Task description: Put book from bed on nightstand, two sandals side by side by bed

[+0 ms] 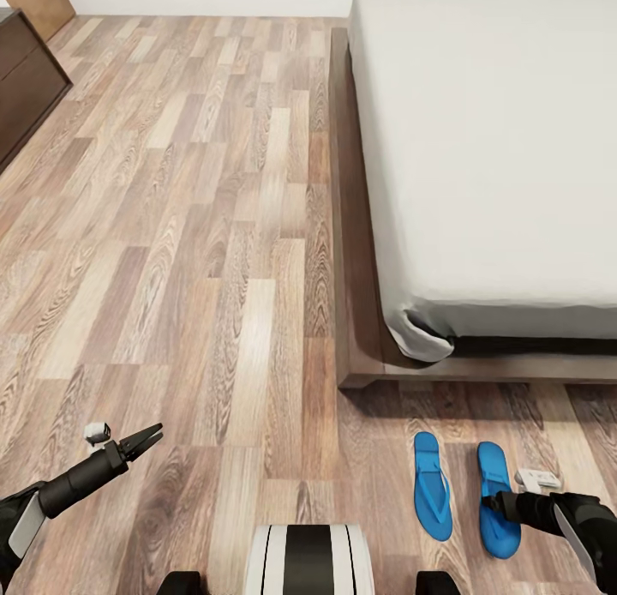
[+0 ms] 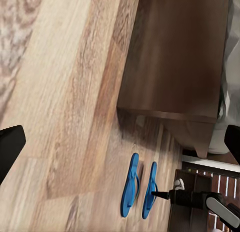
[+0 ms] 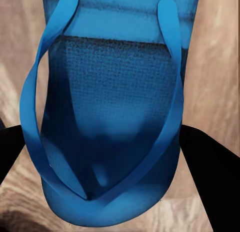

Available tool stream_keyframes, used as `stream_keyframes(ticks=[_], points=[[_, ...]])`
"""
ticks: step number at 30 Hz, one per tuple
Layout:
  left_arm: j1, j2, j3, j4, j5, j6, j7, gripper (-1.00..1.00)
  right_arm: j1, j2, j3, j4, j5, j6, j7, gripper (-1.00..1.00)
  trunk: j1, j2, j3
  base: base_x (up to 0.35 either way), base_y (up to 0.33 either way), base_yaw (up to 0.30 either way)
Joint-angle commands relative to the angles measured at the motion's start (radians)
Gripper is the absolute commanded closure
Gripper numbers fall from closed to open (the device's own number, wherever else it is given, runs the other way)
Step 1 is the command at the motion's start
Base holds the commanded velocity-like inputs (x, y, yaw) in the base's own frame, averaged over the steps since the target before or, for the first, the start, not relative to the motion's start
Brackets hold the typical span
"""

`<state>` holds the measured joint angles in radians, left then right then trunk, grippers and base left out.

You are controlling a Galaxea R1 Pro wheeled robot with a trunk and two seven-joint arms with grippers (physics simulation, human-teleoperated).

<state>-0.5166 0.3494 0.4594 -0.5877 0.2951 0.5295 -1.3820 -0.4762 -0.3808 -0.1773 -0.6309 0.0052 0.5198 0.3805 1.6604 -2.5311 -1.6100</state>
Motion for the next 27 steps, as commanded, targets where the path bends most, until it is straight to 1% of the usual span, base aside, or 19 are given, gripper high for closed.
stream_keyframes(ticks=[1,7,12,19,21,23,27], points=[[0.0,0.0,0.001,0.0,0.001,0.011,-0.003,-1.0,0.0,0.0,-0.003,-0.002,0.001,0.001,0.004,1.0,0.0,0.0,-0.001,0.0,0.0,0.0],[0.0,-0.004,0.0,0.0,0.001,0.011,-0.003,-1.0,0.0,0.002,-0.003,0.001,0.001,-0.095,0.004,1.0,0.0,0.0,-0.001,0.0,0.0,0.0],[0.0,-0.011,0.001,0.0,0.0,0.01,-0.002,-1.0,0.001,0.002,-0.003,0.007,0.001,-0.124,0.005,1.0,0.0,0.0,-0.001,0.0,0.0,0.0],[0.0,-0.013,0.001,0.0,0.0,0.009,-0.002,-1.0,0.001,0.002,-0.003,0.01,0.001,-0.134,0.005,1.0,0.0,0.0,-0.001,0.0,0.0,0.0],[0.0,-0.013,0.001,0.0,0.0,0.01,-0.002,-1.0,0.001,0.002,-0.003,0.01,0.001,-0.16,0.005,1.0,0.0,0.0,-0.001,0.0,0.0,0.0],[0.0,-0.013,0.001,0.0,0.001,0.01,-0.002,-1.0,0.001,0.002,-0.003,0.01,0.0,-0.203,0.005,1.0,0.0,0.0,-0.001,0.0,0.0,0.0],[0.0,-0.014,0.001,0.0,0.001,0.009,-0.002,-1.0,0.001,0.002,-0.002,0.01,-0.001,-0.23,0.005,1.0,0.0,0.0,-0.001,0.0,0.0,0.0]])
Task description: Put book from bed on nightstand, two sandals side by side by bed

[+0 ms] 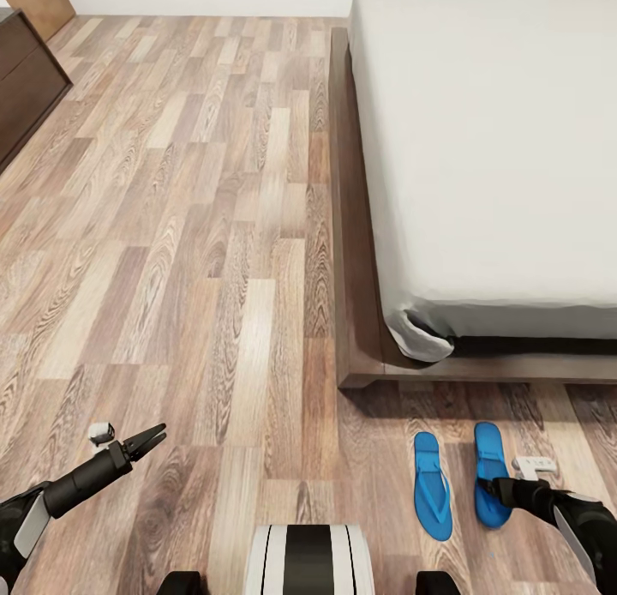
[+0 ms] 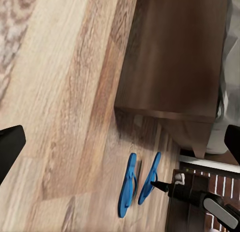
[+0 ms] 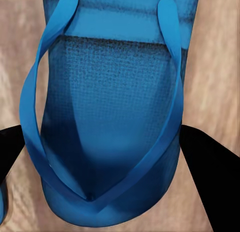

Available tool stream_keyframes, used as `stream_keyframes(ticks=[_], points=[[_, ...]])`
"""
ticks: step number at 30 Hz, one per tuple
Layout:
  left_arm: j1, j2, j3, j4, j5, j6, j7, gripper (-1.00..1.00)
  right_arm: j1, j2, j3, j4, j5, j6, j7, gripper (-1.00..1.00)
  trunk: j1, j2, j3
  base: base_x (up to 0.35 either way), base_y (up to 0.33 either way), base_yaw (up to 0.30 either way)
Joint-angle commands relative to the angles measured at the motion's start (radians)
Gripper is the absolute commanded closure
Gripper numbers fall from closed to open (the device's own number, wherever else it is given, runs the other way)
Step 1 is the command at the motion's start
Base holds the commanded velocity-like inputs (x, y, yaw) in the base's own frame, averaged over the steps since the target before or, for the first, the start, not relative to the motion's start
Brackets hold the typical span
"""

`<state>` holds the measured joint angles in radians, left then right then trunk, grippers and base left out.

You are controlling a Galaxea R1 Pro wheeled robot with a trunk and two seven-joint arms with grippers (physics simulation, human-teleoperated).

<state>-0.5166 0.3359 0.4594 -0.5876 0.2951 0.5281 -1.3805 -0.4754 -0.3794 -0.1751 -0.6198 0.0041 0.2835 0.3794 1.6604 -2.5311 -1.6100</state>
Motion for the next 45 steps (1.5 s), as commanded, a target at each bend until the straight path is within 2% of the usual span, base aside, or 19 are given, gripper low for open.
stream_keyframes(ticks=[1,8,14,24,29,38,45], points=[[0.0,0.0,0.001,0.0,0.001,0.011,-0.003,-1.0,0.0,0.001,-0.004,-0.001,0.001,0.005,0.006,1.0,0.0,0.0,-0.001,0.0,0.0,0.0],[0.0,-0.001,0.0,0.0,-0.001,0.011,-0.003,-1.0,0.0,0.001,-0.004,-0.001,0.001,0.003,0.006,1.0,0.003,-0.002,-0.024,0.0,0.0,0.0],[0.0,-0.001,0.0,0.0,0.001,0.011,0.038,-1.0,0.0,0.001,-0.004,-0.002,0.001,0.003,0.006,1.0,0.005,-0.003,-0.047,0.0,0.0,0.0],[0.0,-0.001,-0.001,0.0,0.001,0.011,0.044,-1.0,0.0,0.001,-0.004,-0.002,0.001,0.003,0.006,1.0,0.005,-0.003,-0.047,0.0,0.0,0.0],[0.0,-0.001,-0.001,0.0,0.0,0.011,0.044,-1.0,0.0,0.001,-0.004,-0.002,0.001,0.003,0.006,1.0,0.008,-0.004,-0.066,0.0,0.0,0.0],[0.0,-0.001,-0.001,0.0,0.001,0.011,0.044,-1.0,0.0,0.001,-0.004,-0.002,0.001,0.003,0.006,1.0,0.008,-0.004,-0.066,0.0,0.0,0.0],[0.0,-0.001,-0.001,0.0,-0.001,0.011,0.044,-1.0,0.0,0.001,-0.004,-0.002,0.001,0.003,0.006,1.0,0.01,-0.006,-0.089,0.0,0.0,0.0]])
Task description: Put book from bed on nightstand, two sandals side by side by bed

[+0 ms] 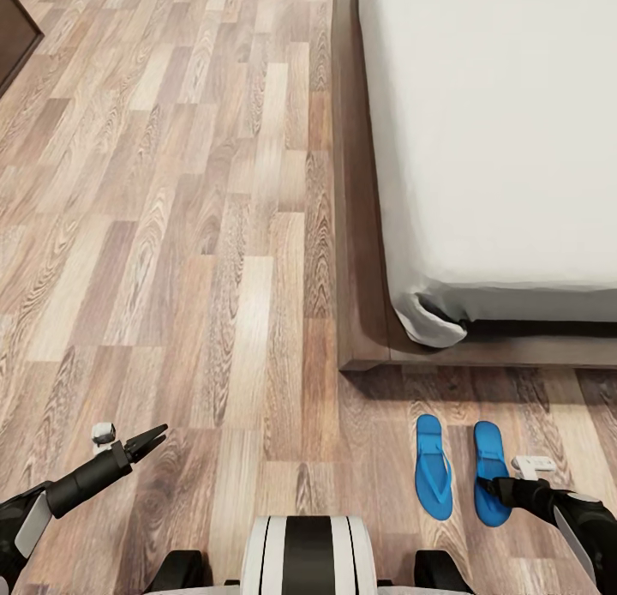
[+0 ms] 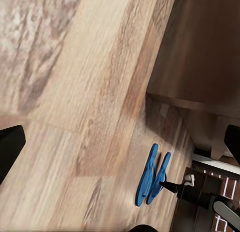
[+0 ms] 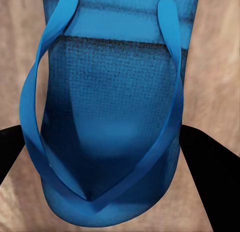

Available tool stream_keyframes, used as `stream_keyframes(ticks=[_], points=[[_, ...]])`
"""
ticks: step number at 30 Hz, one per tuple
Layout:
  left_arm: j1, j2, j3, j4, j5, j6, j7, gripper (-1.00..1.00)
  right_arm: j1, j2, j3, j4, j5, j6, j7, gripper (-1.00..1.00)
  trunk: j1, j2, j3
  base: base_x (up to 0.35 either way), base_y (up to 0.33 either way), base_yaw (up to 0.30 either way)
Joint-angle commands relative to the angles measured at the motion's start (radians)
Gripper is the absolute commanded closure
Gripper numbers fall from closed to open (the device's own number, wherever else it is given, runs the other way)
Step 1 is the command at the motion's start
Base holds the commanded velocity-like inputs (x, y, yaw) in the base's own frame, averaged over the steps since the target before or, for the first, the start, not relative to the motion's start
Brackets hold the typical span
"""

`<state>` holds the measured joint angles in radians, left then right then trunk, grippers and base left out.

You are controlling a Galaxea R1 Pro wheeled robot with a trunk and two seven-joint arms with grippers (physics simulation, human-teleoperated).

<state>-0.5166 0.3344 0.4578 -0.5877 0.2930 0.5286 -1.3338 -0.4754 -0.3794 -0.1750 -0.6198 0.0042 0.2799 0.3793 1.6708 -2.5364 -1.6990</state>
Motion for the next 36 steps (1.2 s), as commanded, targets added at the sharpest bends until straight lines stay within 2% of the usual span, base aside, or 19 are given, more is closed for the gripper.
stream_keyframes(ticks=[1,15,36], points=[[0.0,0.0,0.001,0.0,0.001,0.01,-0.003,-1.0,0.0,0.001,-0.004,-0.001,0.0,0.007,0.006,1.0,0.0,0.0,0.0,0.0,0.0,0.0],[0.0,0.0,0.002,0.0,0.003,0.01,-0.004,-1.0,0.0,0.001,-0.004,-0.001,0.001,0.007,0.006,1.0,0.0,0.0,0.0,0.062,0.0,0.0],[0.0,0.0,0.001,0.0,0.003,0.011,-0.002,-1.0,0.0,0.005,-0.004,-0.001,0.0,0.007,0.006,1.0,0.0,0.0,-0.004,0.002,0.022,0.0]])
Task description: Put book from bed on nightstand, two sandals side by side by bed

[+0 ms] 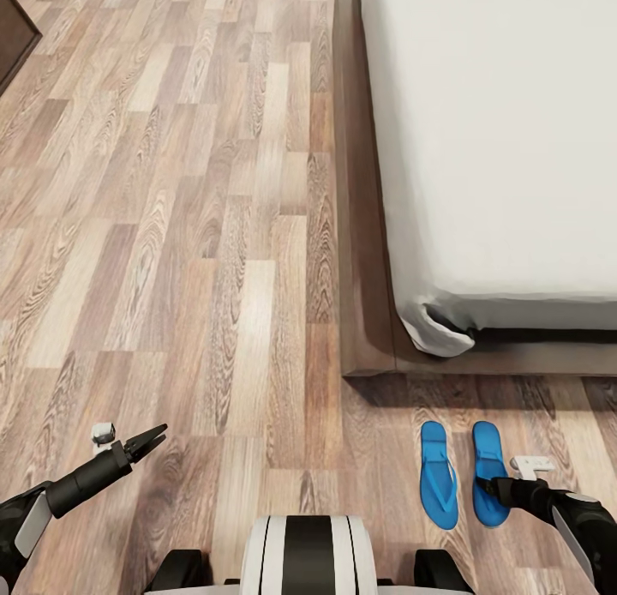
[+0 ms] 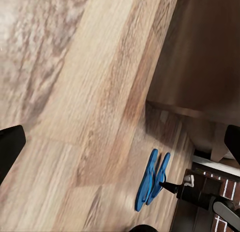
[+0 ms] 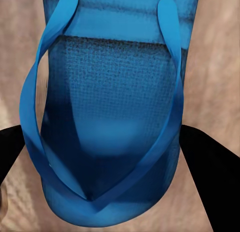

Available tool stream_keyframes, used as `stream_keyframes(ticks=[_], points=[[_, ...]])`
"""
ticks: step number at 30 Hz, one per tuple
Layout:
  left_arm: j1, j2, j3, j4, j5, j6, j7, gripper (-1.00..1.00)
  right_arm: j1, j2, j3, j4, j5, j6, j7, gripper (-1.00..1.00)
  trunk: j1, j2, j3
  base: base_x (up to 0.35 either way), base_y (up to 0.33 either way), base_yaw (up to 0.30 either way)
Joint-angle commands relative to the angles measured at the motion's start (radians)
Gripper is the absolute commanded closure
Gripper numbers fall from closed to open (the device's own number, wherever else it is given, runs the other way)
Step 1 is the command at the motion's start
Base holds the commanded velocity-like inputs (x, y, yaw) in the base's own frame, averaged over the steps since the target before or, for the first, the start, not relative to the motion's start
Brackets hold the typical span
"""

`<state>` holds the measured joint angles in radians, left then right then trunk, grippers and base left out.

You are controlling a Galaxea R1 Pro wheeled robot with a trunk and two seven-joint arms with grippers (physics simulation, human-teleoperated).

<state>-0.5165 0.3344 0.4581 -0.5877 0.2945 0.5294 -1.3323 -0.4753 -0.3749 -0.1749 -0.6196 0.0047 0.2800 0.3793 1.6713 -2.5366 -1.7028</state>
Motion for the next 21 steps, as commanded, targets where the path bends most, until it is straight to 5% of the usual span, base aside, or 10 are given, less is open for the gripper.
stream_keyframes(ticks=[1,21], points=[[0.0,0.0,0.001,0.0,0.002,0.011,-0.003,-1.0,0.0,0.001,-0.005,-0.002,0.0,0.007,0.006,1.0,0.0,0.0,-0.004,0.0,0.0,0.0],[0.0,0.0,0.001,0.0,0.002,0.011,-0.004,-1.0,0.0,0.001,-0.005,-0.002,0.001,0.007,0.006,1.0,0.002,-0.001,-0.02,0.0,0.0,0.0]])
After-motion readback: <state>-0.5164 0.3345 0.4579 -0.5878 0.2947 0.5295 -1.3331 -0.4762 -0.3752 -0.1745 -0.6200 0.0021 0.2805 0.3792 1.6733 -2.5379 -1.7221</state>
